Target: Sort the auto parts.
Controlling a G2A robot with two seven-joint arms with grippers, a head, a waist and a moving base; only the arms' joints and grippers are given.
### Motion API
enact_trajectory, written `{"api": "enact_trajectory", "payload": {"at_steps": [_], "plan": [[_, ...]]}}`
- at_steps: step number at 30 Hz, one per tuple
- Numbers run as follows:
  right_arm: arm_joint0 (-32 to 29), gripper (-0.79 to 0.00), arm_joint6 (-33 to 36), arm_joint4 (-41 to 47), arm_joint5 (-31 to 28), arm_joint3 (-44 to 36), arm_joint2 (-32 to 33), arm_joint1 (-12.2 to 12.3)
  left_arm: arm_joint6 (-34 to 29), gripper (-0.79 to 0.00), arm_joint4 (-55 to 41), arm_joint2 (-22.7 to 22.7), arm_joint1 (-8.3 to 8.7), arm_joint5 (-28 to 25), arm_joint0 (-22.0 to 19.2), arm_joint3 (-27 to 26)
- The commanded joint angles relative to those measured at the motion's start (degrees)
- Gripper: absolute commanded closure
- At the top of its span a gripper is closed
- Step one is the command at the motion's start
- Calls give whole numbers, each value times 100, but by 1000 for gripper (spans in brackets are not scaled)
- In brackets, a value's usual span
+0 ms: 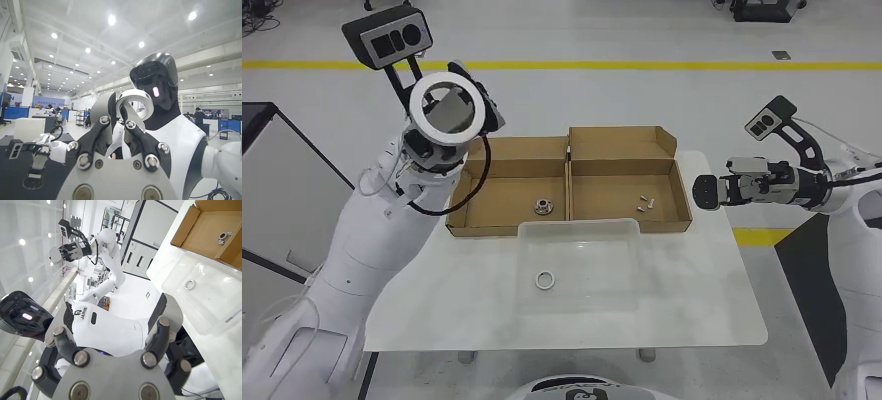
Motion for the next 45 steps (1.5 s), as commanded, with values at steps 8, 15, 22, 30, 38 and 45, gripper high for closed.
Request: {"api": "enact_trajectory", "payload": {"at_steps": [8,15,22,30,38,45], "plan": [[0,-785,0,0,0,0,0,0,-458,0,1603,-37,108,459,-167,422],[0,-785,0,0,0,0,0,0,-137,0,1104,93,102,137,-126,307],[0,-785,0,0,0,0,0,0,3,0,188,43,38,-2,-104,-24],[0,-785,0,0,0,0,0,0,2,0,155,-10,-25,-2,-35,-157],[0,-785,0,0,0,0,0,0,103,0,244,-55,-23,179,26,-182],[0,-785,0,0,0,0,0,0,290,0,1485,-291,32,1529,325,5]]}}
